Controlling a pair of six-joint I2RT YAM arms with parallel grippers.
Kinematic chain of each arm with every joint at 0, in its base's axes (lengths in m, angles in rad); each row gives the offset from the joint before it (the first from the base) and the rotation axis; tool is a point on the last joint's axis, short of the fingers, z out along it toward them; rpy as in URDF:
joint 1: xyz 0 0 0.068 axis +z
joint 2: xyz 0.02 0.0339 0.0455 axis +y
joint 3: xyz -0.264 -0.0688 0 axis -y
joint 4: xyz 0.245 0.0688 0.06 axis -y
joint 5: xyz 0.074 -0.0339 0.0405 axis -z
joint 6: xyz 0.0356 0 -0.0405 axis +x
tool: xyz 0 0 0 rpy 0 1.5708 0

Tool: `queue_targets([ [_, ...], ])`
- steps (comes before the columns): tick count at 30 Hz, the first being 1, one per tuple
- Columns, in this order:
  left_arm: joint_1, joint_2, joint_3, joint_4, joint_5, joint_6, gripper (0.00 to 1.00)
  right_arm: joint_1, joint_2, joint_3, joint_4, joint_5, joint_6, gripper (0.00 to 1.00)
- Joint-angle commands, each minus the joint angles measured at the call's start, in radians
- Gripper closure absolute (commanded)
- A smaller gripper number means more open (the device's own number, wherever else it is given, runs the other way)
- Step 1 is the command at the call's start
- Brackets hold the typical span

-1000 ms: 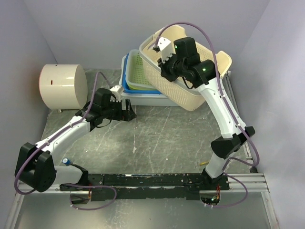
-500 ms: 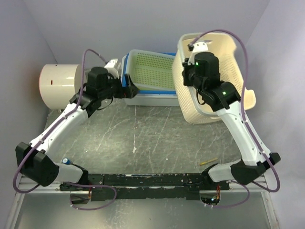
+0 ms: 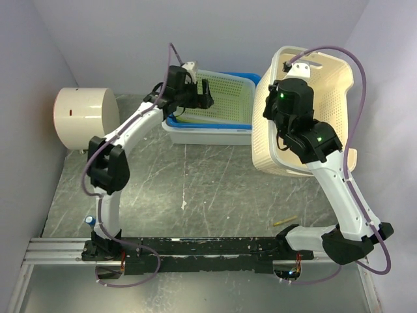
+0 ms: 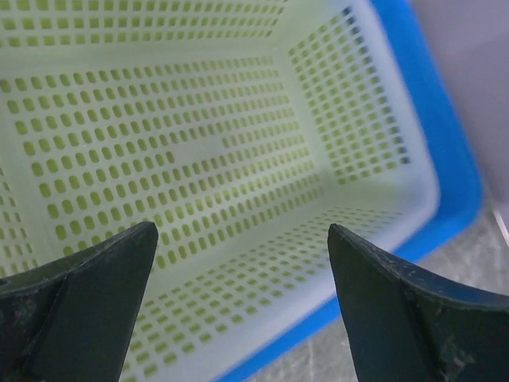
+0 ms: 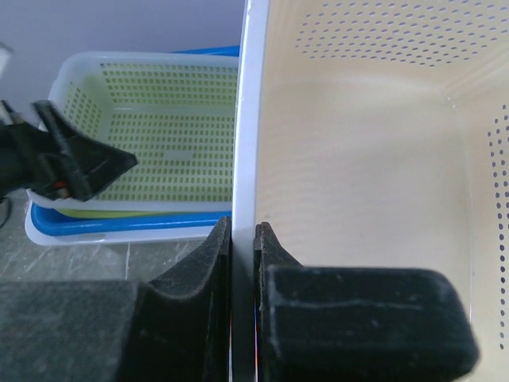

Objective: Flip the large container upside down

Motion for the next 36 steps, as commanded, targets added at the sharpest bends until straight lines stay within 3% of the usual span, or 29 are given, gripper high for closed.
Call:
queue_targets([
  [1,-0.01,0.104,0.145,-0.109,-0.121,0.072,0.0,-0.002,-0.047,0.015,0.02,0.044,0.0,1.0],
  [6,0.045,0.123,0.117,-0.173,-0.238,0.081,0.0,-0.002,-0.072,0.004,-0.014,0.028,0.023,1.0],
  [14,0.212,0.023,-0.065,-0.18,-0.31,0.073,0.0,-0.002,-0.096,-0.042,-0.063,0.078,0.065,1.0],
  [22,0.269,-0.071,-0.148,-0.198,-0.352,0.078,0.0,-0.006,-0.099,-0.169,-0.038,0.064,0.087,1.0],
  [26,0.283,-0.141,-0.218,-0.165,-0.297,0.08,0.01,-0.098,-0.095,-0.25,0.033,-0.098,0.089,1.0],
  [31,0.275,-0.306,-0.32,-0.071,-0.114,0.05,0.0,-0.307,-0.062,-0.292,0.169,-0.47,0.152,1.0],
  [36,0.251,-0.43,-0.349,-0.078,-0.023,0.047,0.0,-0.36,-0.018,-0.294,0.256,-0.629,0.253,1.0],
])
